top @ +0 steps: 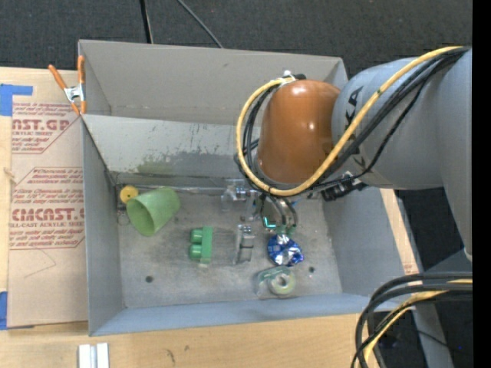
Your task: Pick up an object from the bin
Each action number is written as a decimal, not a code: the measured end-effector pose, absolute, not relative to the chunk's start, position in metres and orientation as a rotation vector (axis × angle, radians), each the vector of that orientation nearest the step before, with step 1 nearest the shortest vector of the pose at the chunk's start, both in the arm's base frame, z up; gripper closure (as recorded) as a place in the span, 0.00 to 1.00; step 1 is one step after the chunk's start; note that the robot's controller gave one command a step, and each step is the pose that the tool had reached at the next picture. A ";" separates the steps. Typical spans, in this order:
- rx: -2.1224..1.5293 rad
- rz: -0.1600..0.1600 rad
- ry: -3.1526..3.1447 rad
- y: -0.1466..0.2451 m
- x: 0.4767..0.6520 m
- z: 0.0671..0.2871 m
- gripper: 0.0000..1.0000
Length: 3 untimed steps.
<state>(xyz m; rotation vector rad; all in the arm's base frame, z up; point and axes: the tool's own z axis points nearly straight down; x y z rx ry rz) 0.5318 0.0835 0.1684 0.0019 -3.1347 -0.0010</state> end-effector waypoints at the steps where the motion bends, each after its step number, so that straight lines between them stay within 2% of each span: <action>1: 0.296 -0.002 -3.123 0.133 0.542 0.066 0.00; 2: 0.291 -0.002 -3.129 0.132 0.544 0.070 1.00; 3: 0.291 -0.002 -3.129 0.132 0.544 0.070 0.00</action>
Offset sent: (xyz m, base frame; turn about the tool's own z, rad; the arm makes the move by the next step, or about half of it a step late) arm 0.0123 0.0481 -0.0984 -0.1844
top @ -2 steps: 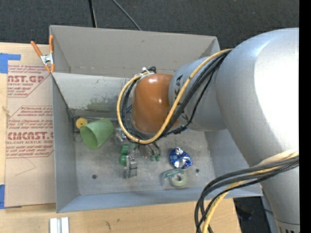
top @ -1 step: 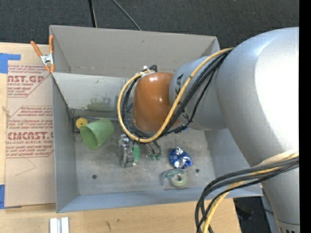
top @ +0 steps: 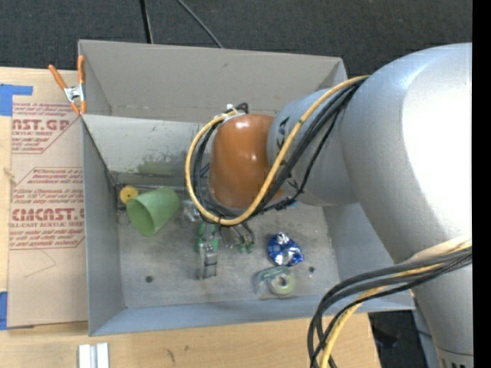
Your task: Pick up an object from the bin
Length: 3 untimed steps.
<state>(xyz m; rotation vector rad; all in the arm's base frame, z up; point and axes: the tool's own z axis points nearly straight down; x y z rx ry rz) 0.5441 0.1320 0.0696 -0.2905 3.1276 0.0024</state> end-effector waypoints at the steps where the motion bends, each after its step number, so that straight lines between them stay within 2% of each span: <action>1: -0.652 -0.002 3.070 0.089 0.577 0.070 0.00; 2: -0.655 0.002 3.071 0.091 0.576 0.070 1.00; 3: -0.623 0.000 3.068 0.092 0.583 0.189 1.00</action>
Offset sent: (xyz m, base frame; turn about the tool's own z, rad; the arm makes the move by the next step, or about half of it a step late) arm 0.0318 -0.0416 0.0004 -0.2353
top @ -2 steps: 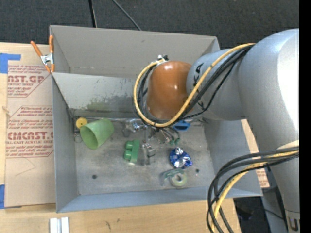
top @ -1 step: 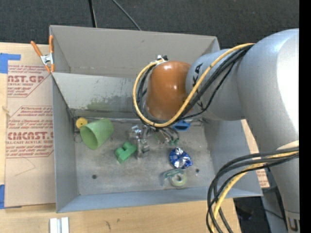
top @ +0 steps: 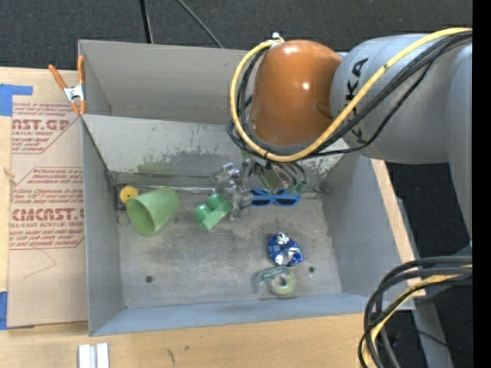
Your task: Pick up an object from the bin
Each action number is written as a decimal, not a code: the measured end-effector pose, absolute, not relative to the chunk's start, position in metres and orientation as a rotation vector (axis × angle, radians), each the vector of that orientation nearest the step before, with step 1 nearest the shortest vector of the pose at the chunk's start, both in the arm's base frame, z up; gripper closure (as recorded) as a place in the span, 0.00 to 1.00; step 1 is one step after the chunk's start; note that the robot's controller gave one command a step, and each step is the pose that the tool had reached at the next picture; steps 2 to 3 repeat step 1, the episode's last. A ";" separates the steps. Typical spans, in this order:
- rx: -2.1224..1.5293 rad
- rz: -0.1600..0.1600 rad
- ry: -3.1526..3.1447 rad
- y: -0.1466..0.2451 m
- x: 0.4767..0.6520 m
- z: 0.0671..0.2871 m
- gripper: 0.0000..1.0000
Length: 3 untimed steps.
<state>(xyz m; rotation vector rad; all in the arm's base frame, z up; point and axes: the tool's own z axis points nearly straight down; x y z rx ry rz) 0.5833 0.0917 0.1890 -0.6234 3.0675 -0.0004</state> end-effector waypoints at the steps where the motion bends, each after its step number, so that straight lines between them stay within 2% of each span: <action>1: -1.098 -0.001 2.935 0.095 0.579 0.267 1.00; 3: -1.098 -0.001 2.935 0.095 0.579 0.267 1.00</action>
Offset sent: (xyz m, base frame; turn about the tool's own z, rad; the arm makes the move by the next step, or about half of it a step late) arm -0.0055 0.0022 0.0757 -0.3140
